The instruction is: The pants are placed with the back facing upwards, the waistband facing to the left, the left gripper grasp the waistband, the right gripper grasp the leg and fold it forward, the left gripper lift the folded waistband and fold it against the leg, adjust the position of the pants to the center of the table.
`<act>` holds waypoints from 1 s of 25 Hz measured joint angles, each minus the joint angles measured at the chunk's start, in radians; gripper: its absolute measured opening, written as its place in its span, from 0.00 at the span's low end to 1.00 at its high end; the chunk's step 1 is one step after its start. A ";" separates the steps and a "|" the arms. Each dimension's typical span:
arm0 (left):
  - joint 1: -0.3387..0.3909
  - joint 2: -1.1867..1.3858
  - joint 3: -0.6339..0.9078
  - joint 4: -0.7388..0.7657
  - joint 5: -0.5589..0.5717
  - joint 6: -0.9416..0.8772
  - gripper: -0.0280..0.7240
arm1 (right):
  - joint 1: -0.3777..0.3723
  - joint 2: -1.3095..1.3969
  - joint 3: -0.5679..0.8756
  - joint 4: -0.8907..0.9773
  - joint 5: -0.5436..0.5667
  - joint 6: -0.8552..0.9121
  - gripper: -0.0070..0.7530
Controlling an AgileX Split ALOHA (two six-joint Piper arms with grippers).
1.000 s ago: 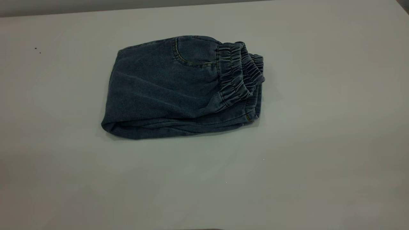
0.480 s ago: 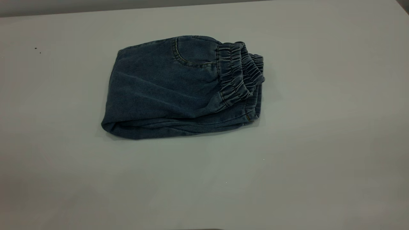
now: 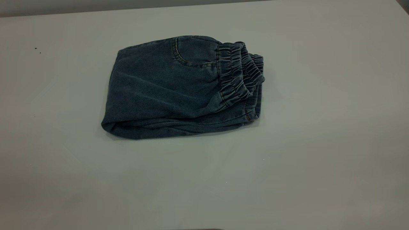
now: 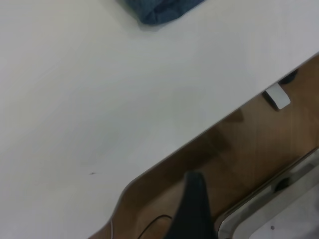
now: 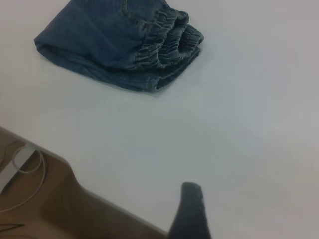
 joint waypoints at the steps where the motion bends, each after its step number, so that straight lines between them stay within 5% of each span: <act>1: 0.000 0.000 0.000 0.000 -0.001 0.000 0.79 | 0.000 0.000 0.000 0.001 0.000 0.001 0.68; 12: 0.024 0.000 0.000 0.000 -0.003 0.000 0.79 | 0.000 0.000 0.000 0.001 -0.001 0.001 0.68; 16: 0.224 0.000 0.000 0.000 -0.006 0.000 0.79 | -0.010 0.000 0.000 0.001 -0.001 0.001 0.68; 21: 0.510 -0.067 0.000 0.000 -0.006 0.000 0.79 | -0.176 0.000 0.000 0.004 -0.001 0.001 0.68; 25: 0.592 -0.182 0.000 0.000 -0.005 0.000 0.79 | -0.296 0.000 0.000 0.004 -0.001 0.001 0.68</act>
